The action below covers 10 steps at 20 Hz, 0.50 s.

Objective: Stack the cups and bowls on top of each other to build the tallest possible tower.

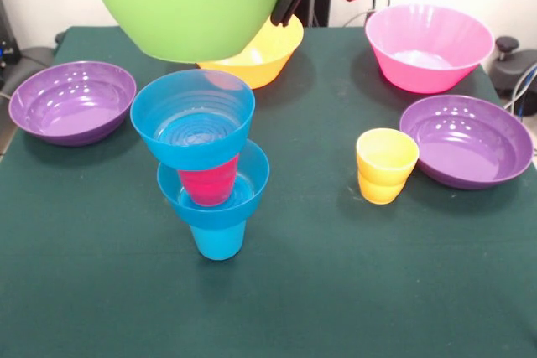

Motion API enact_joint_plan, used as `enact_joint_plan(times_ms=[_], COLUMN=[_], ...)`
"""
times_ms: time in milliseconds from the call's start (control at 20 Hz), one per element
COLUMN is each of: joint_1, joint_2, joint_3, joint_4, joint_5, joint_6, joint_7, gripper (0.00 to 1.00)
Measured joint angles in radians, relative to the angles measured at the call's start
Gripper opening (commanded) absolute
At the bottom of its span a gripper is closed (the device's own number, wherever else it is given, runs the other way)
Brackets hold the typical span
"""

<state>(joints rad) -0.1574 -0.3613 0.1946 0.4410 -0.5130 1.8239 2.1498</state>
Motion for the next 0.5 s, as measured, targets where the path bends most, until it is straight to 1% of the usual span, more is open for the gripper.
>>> enact_joint_plan(times_ms=[200,400,500], joint_1=[-0.002,-0.002,-0.003], joint_2=[-0.017,-0.027,-0.035], joint_3=[-0.01,-0.016,-0.02], joint_4=[0.061,0.103,0.14], joint_5=[0.024,0.034,0.044], joint_6=[-0.06,-0.096,-0.123], joint_7=[0.0,0.0,0.0], gripper=[0.0,0.0,0.0])
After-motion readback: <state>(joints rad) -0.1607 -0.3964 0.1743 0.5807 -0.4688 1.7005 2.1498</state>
